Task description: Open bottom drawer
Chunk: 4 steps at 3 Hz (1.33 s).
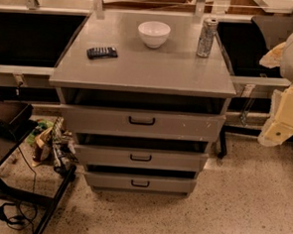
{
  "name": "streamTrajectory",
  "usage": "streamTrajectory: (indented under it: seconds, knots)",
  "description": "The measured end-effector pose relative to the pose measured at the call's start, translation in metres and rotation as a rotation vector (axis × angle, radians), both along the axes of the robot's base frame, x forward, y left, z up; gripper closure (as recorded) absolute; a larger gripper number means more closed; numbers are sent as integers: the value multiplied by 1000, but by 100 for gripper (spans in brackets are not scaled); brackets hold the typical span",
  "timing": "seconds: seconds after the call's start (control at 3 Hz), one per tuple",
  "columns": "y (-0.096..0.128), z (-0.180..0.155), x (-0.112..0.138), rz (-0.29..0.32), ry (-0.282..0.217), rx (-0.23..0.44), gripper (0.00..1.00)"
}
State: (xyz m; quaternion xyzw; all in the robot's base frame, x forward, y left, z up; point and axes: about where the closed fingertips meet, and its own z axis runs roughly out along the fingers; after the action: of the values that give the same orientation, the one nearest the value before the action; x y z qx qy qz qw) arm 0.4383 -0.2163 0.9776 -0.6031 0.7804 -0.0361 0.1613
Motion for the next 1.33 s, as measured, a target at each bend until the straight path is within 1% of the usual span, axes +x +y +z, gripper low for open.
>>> streamTrajectory:
  seconds: [0.33, 0.67, 1.0, 1.33]
  knots:
    - [0, 0, 0, 0, 0, 0, 0]
    - [-2, -21, -1, -10, -7, 29, 0]
    - [-4, -65, -10, -37, -27, 52, 0]
    - [-10, -132, -15, -97, -28, 31, 0]
